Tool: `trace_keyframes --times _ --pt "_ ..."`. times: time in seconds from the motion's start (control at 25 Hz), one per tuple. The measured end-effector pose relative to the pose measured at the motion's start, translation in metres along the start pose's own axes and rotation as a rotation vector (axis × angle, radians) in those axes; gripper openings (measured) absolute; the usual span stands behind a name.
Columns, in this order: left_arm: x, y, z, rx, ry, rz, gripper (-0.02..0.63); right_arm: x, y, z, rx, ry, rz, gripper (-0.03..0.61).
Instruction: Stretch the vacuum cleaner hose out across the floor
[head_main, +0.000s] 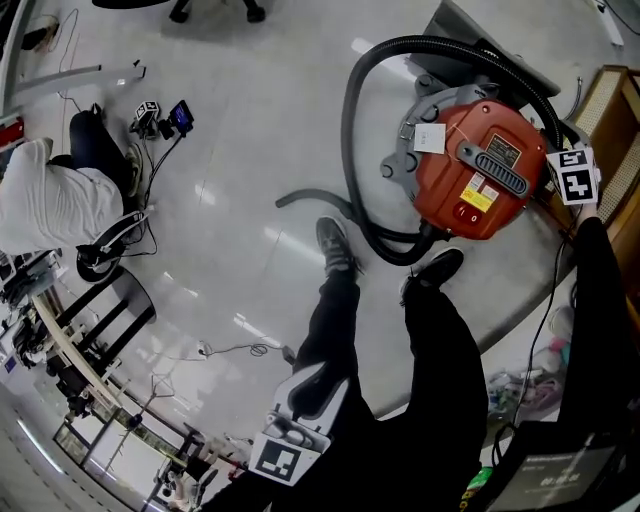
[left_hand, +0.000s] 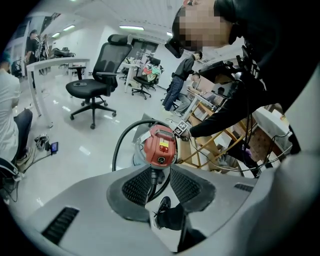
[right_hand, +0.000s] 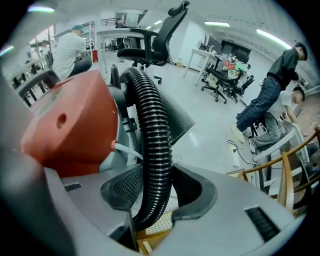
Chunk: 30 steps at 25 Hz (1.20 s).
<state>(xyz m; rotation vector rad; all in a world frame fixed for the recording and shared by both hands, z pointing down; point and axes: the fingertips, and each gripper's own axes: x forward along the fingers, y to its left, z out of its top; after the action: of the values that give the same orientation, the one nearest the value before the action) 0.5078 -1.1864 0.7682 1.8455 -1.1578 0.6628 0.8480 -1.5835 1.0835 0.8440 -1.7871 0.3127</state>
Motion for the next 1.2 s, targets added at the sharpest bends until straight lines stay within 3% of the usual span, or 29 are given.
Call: trace_keyframes --times 0.16,0.4,0.56,0.72,0.8,0.92,1.0,1.08,1.2 --pt "-0.015 0.007 0.028 0.036 -0.042 -0.022 0.126 -0.055 0.012 0.009 0.028 -0.009 -0.035 0.183" --pt "-0.059 0.021 0.111 0.131 -0.209 -0.051 0.126 -0.175 0.052 0.047 0.102 -0.041 -0.062 0.174" --pt "-0.102 0.023 0.156 0.160 -0.264 -0.089 0.126 -0.269 0.108 0.085 0.127 -0.044 -0.024 0.169" --pt "-0.121 0.018 0.192 0.179 -0.269 -0.203 0.126 -0.349 0.173 0.143 0.079 -0.070 -0.007 0.164" --pt "-0.124 0.016 0.201 0.346 -0.277 -0.213 0.126 -0.383 0.208 0.170 0.053 -0.081 -0.007 0.164" --pt "-0.132 0.011 0.208 0.734 -0.295 -0.190 0.126 -0.429 0.258 0.196 0.016 -0.088 -0.006 0.164" --pt "-0.142 0.008 0.216 0.944 -0.315 -0.202 0.138 -0.458 0.285 0.207 0.000 -0.091 -0.007 0.163" --pt "-0.149 0.003 0.222 1.093 -0.320 -0.247 0.198 -0.482 0.306 0.212 -0.002 -0.089 -0.003 0.161" --pt "-0.151 -0.007 0.225 1.253 -0.303 -0.315 0.278 -0.506 0.331 0.217 -0.010 -0.094 0.002 0.160"
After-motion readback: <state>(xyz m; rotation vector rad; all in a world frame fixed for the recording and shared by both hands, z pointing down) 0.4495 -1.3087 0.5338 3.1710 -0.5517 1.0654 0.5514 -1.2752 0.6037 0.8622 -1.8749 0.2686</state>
